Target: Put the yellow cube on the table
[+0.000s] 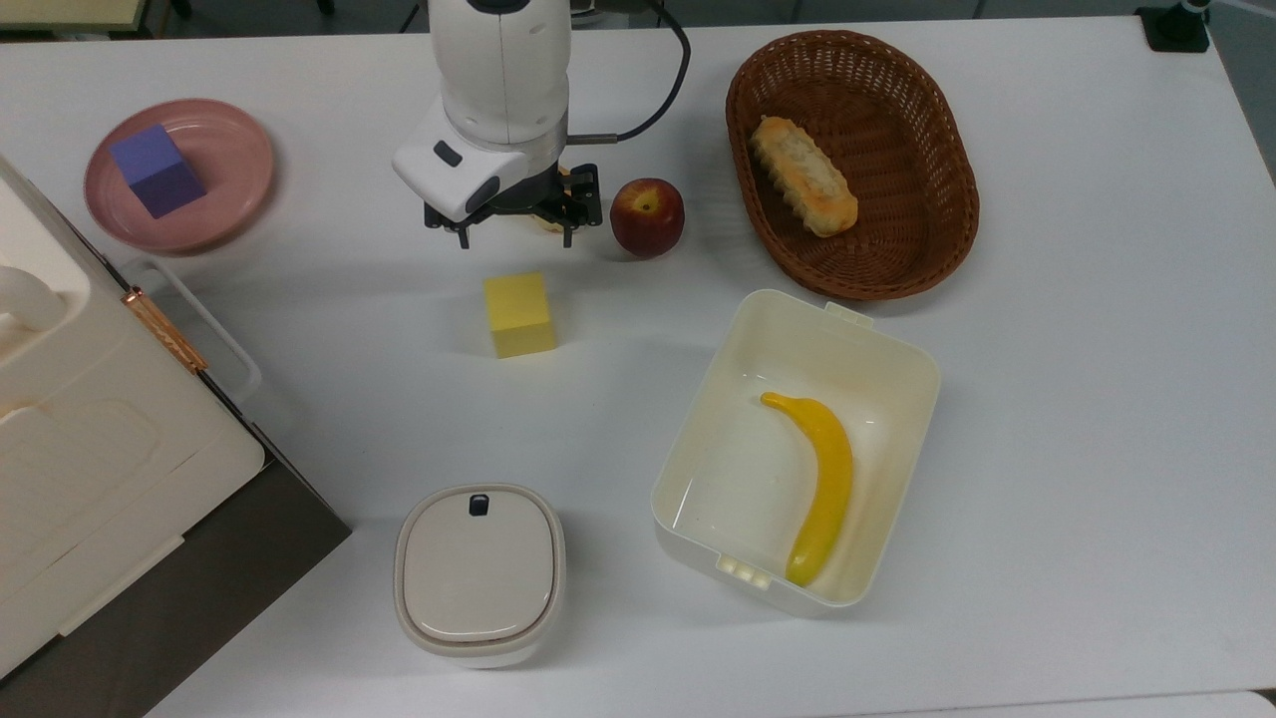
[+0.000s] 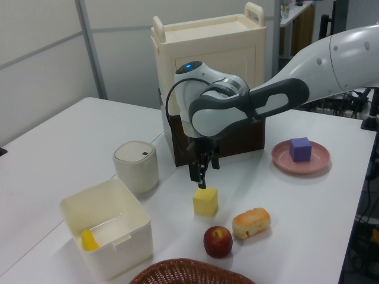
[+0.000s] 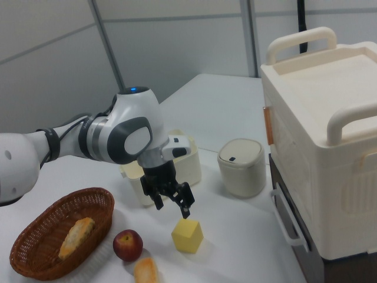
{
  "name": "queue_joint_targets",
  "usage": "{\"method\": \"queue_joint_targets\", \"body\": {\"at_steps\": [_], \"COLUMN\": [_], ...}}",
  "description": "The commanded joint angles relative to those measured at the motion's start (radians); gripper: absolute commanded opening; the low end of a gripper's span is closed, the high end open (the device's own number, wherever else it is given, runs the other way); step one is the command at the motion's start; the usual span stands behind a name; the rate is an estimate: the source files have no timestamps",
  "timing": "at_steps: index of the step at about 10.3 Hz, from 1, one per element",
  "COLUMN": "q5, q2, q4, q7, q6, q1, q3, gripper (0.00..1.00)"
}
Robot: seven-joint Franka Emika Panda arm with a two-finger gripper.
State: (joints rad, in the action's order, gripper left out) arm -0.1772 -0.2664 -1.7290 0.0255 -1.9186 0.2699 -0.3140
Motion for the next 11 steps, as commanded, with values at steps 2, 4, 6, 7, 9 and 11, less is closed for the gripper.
{"method": "queue_joint_targets", "body": {"at_steps": [2,4,6,7,9,11], "q5": [0.002,0.008,0.117,0.131,0.189,0.2], "q2": [0.112,0.18,0.231,0.245,0.256,0.266], "q4": [0.032,0.032,0.032,0.032,0.034,0.034], "q7": [0.164,0.172,0.171,0.169,0.142,0.09], "q6": [0.02,0.128,0.184,0.206,0.231,0.233], "q1": [-0.102,-0.248,-0.355,-0.403,-0.442,-0.432], "q3": [0.085,0.227,0.35,0.395,0.458,0.46], "gripper": [1.0,1.0,1.0,1.0,1.0,1.0]}}
